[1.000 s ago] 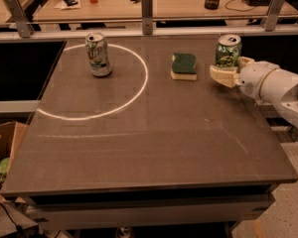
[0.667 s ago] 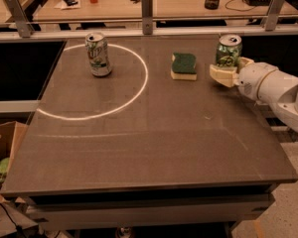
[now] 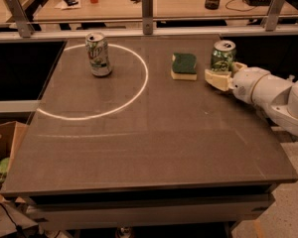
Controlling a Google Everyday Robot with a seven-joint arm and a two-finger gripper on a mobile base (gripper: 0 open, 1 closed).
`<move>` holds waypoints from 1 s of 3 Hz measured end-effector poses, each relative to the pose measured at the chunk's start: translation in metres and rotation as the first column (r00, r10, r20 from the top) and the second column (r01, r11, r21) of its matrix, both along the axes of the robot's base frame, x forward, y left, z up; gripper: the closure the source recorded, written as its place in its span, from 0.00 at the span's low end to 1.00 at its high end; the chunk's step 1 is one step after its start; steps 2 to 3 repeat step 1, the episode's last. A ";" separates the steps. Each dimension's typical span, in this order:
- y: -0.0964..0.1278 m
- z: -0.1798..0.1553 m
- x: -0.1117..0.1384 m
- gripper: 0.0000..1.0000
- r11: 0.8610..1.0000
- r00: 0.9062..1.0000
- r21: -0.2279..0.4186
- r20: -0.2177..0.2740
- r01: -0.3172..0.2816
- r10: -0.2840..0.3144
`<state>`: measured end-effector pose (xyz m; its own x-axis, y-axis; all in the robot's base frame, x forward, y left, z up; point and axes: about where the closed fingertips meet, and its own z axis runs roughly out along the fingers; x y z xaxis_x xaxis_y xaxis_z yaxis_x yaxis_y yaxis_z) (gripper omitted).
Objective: Move 7up can near sponge
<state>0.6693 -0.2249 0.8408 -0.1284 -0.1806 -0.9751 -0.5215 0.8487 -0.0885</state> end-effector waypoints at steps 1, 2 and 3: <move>0.002 0.000 0.001 0.82 1.000 1.000 0.000 0.001 -0.003 0.003; 0.002 0.000 0.001 0.82 1.000 1.000 0.000 0.001 -0.003 0.003; 0.002 0.000 0.001 0.82 1.000 1.000 0.000 0.001 -0.003 0.003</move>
Offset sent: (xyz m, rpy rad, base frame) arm 0.0000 0.0000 0.0000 0.0000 0.0000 0.0000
